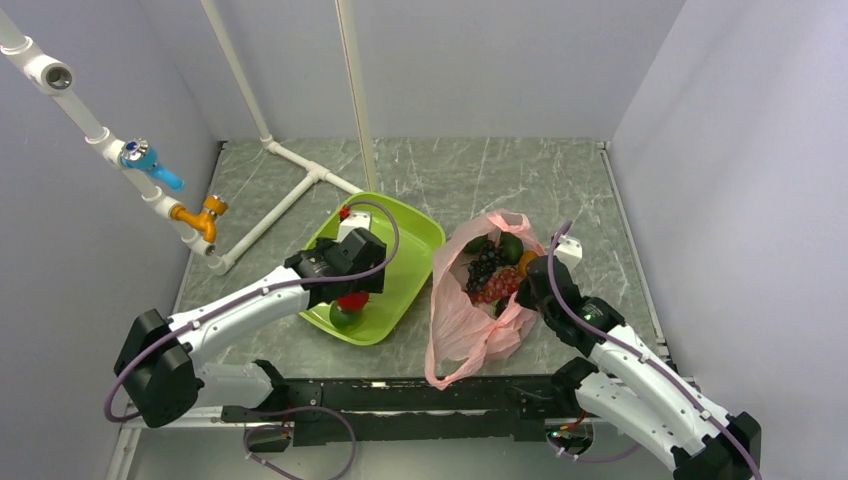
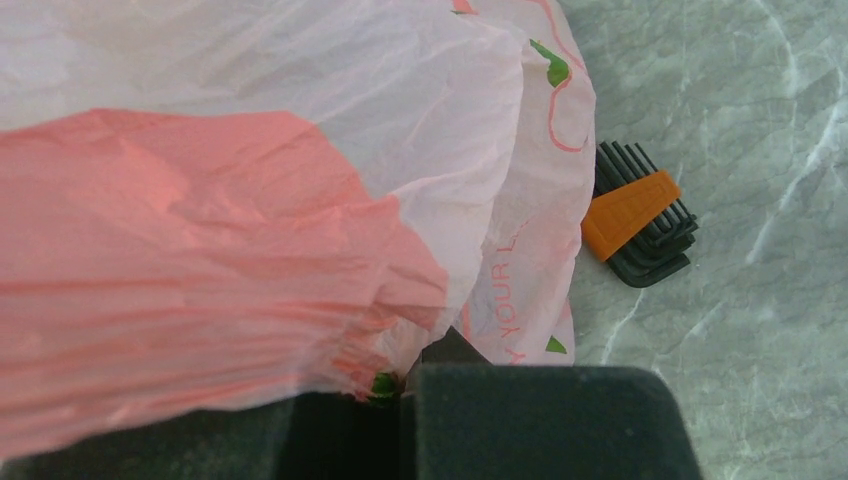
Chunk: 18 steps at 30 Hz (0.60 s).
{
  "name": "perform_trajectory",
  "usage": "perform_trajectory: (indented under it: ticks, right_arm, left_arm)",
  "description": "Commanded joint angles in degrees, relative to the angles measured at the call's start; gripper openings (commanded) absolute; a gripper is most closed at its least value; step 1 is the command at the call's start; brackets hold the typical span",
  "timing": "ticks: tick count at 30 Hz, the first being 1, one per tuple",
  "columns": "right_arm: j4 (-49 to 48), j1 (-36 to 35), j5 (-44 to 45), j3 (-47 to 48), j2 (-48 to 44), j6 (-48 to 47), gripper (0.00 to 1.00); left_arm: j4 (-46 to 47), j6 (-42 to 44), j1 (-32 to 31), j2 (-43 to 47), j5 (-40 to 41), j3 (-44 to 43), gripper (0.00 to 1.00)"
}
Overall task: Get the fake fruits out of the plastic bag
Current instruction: Place the fake fruit in the bin, then take out the fake fruit from the plastic bag.
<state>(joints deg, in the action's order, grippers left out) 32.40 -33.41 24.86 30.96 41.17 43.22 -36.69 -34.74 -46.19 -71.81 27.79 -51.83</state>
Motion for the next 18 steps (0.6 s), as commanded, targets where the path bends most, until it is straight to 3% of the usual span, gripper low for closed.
perform_trajectory:
  ticks: [1, 11, 18]
  right_arm:
    - [-1.0, 0.0, -2.8, 1.3, -1.4, -1.6, 0.00]
    - [1.2, 0.0, -4.3, -0.1, -6.7, -0.1, 0.00]
    - [1.8, 0.0, -4.3, 1.1, -5.7, -0.9, 0.00]
  left_arm:
    - [0.9, -0.5, 0.3, 4.2, -2.1, -3.0, 0.99]
    - [12.9, -2.8, 0.2, 19.6, -20.1, 2.6, 0.99]
    - [27.1, -6.2, -1.6, 19.2, -31.8, 7.2, 0.94]
